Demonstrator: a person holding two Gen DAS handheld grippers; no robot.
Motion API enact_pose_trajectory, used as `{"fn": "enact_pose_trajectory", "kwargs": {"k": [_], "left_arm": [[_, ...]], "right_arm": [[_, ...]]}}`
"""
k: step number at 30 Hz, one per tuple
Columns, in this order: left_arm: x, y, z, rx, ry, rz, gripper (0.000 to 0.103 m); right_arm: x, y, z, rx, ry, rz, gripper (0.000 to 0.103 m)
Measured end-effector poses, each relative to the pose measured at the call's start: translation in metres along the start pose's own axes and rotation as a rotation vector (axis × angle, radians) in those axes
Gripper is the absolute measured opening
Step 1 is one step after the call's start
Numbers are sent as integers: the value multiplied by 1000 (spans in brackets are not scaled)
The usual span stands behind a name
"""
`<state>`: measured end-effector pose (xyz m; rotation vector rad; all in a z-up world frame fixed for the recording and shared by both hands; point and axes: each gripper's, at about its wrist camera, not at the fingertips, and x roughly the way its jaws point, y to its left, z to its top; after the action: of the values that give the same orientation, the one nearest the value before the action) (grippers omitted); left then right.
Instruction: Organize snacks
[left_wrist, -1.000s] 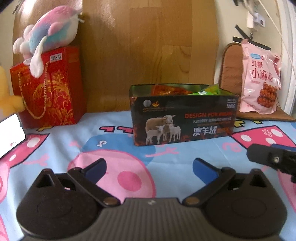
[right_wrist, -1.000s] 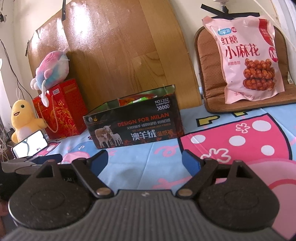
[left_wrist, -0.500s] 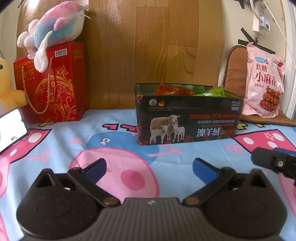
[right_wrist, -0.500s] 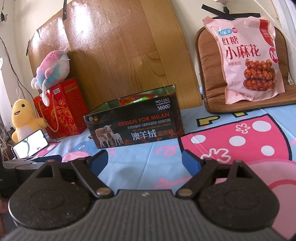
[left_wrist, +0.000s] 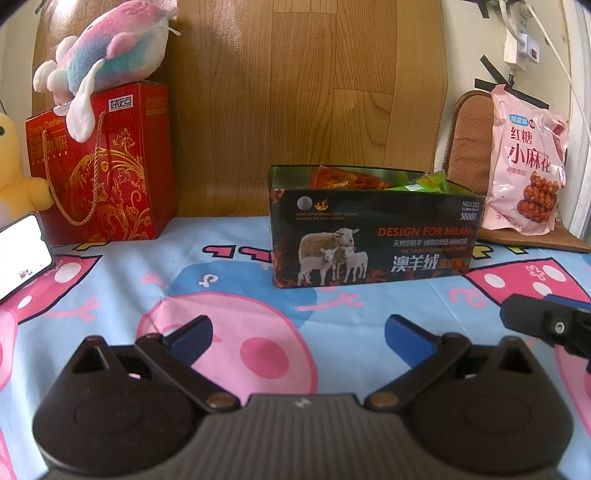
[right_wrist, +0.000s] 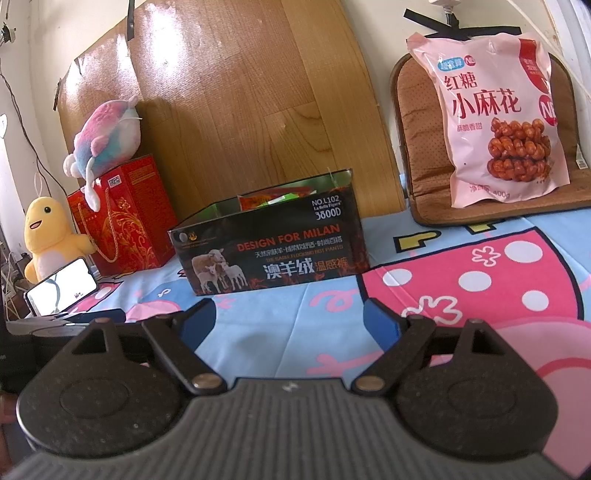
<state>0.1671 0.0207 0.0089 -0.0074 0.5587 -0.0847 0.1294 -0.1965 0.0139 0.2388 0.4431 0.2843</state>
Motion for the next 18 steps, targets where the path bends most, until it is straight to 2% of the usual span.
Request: {"fn": "enact_pose_trajectory", "kwargs": {"k": [18], "left_arm": [[1, 0, 0, -4, 4, -1, 103]], "right_arm": [[0, 0, -1, 1, -1, -1, 89]]}}
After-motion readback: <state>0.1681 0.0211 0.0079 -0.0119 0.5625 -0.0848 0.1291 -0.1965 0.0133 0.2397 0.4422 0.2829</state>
